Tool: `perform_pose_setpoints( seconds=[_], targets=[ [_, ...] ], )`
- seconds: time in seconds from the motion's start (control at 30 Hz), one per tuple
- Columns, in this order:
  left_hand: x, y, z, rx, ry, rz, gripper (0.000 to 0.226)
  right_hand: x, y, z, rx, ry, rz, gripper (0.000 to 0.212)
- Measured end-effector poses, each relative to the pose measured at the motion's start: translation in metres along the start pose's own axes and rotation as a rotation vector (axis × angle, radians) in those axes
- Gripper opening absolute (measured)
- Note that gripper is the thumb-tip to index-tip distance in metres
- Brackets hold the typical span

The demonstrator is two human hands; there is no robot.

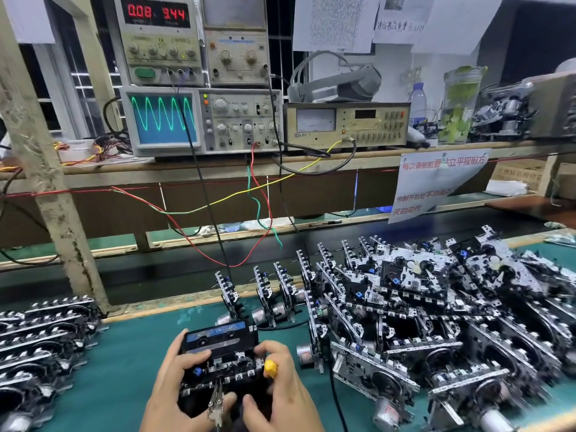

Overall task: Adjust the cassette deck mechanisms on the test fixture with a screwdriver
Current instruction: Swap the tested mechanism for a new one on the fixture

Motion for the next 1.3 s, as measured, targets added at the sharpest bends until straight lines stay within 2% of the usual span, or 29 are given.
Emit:
perform_pose_setpoints(
  seconds=[0.73,1.07,1.3],
  targets=[
    [0.005,0.001,-0.001,0.018,-0.048,-0.001,0.078,0.000,-0.002,0.003,-0.011,-0.003,-0.022,0.051],
    [0.001,-0.002,0.000,0.014,-0.063,-0.014,0.079,0.006,0.003,0.001,-0.026,-0.142,0.041,0.045],
    [-0.018,-0.007,0.003,0.087,-0.115,0.020,0.071,0.014,-0.004,0.006,-0.024,-0.146,-0.003,0.045]
  ],
)
Point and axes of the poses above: each hand's wrist, its own z-axis away from the middle knuckle, its own y-axis out of the palm, x = y × z, the point moved 5 cm from there along -z, towards the middle knuckle, and after that the axes turned 1 degree about -y, right-handed, at the moved point
